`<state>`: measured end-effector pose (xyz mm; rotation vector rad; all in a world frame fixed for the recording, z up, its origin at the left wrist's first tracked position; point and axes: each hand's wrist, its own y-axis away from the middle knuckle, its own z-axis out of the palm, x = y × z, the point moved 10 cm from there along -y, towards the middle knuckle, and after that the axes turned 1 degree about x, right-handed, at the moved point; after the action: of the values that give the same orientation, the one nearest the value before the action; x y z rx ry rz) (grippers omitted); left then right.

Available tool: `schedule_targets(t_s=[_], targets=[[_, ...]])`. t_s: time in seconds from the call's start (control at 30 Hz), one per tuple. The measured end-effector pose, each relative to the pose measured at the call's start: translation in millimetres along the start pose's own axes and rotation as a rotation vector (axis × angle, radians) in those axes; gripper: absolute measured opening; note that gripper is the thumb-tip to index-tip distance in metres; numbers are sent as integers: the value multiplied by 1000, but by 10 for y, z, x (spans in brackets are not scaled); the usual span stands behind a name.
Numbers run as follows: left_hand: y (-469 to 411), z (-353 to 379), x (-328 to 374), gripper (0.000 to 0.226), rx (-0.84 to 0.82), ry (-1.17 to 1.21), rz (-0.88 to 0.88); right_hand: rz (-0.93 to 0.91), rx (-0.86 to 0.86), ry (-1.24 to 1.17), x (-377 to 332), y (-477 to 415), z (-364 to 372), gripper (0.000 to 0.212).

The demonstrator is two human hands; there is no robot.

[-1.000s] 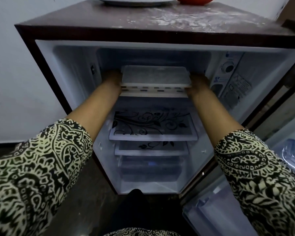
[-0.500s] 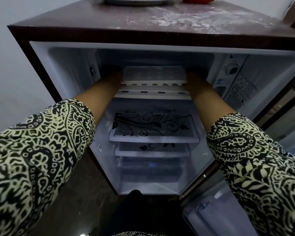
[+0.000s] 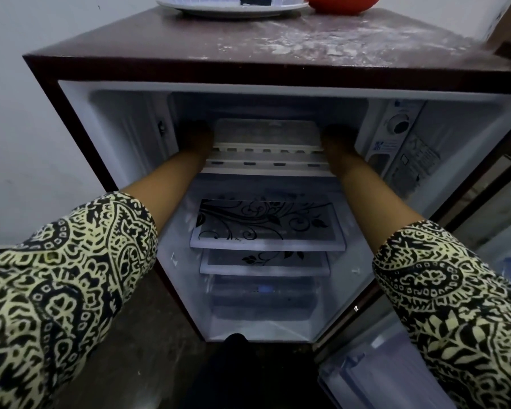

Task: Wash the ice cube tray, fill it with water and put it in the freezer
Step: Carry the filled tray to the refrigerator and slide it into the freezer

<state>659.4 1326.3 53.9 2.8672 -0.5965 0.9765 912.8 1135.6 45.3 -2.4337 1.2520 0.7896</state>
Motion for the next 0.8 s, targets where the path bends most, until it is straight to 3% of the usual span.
schedule_targets(t_s=[0.1, 0.23, 0.3, 0.43, 0.57, 0.8], targets=[[127, 63, 48, 41, -66, 135, 79, -24, -11, 16, 5, 104, 52, 30], [263, 256, 133, 93, -265, 130, 217, -114, -33, -46, -38, 216, 150, 48], [254, 277, 113, 104, -271, 79, 222, -118, -49, -47, -75, 231, 190, 52], [197, 212, 97, 88, -162, 102, 246, -136, -82, -98, -161, 250, 248, 55], [166, 219, 72, 92, -152, 38, 251, -147, -104, -68, -137, 215, 267, 56], [141, 248, 72, 92, -141, 57, 265, -307, -114, 316, -514, 79, 345, 57]])
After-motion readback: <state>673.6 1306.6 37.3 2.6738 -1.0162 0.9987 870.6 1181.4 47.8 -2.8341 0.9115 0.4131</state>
